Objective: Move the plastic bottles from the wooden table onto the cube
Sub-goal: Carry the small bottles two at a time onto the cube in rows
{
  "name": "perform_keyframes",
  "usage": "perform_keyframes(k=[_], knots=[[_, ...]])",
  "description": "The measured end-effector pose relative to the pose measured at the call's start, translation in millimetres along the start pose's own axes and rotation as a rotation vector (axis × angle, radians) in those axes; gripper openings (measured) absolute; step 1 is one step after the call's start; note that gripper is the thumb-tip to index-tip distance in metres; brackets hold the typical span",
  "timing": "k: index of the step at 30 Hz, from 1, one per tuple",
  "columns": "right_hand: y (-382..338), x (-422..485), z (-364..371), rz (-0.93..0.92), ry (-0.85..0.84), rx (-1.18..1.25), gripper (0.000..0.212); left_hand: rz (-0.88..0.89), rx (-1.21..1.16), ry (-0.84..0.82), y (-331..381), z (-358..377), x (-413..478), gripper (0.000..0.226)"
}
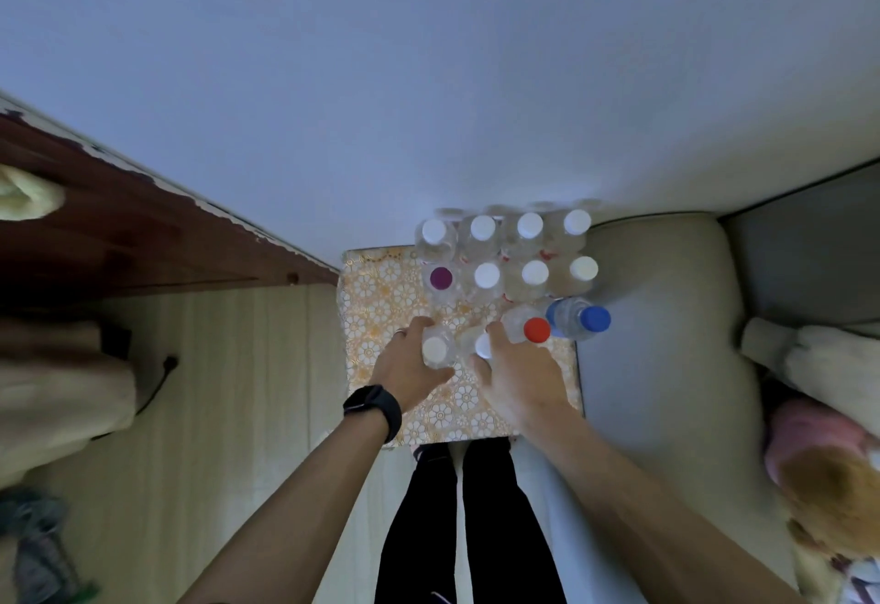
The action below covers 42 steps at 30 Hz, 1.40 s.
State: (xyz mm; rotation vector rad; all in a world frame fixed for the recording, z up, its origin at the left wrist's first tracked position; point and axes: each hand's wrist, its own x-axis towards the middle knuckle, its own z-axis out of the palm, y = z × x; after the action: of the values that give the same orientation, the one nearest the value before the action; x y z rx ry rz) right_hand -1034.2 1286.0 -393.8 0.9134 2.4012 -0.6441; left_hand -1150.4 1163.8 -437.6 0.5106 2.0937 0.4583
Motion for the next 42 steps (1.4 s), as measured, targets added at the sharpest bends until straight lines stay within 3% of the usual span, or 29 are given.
perform_keyframes(k=[12, 16, 19, 26, 29, 32, 37, 42], knots=[[3, 18, -13, 0.029, 0.034, 0.02, 0.041, -0.004, -0.141, 0.096, 23, -5, 20, 0.072], [3, 21, -12, -0.012, 0.037, 0.052, 0.039, -0.023, -0.325, 0.158, 16, 6, 12, 0.094], [4, 21, -13, -0.02, 0.043, 0.047, 0.04, -0.037, -0.329, 0.087, 13, 7, 16, 0.11], [3, 22, -9, -0.028, 0.063, 0.031, 0.04, -0.044, -0.181, 0.03, 12, 1, 22, 0.068], [1, 23, -5, -0.01, 0.067, 0.068, 0.04, -0.038, -0.17, 0.035, 13, -1, 24, 0.07], [1, 24, -1, -0.001, 0.078, 0.098, 0.039, -0.049, -0.23, 0.075, 19, 6, 23, 0.087], [3, 23, 5, -0.003, 0.107, 0.128, 0.05, -0.071, -0.25, 0.09, 15, 10, 26, 0.097], [2, -1, -10, 0.03, 0.044, 0.147, 0.083, -0.082, -0.155, 0.041, 23, -7, 3, 0.104]])
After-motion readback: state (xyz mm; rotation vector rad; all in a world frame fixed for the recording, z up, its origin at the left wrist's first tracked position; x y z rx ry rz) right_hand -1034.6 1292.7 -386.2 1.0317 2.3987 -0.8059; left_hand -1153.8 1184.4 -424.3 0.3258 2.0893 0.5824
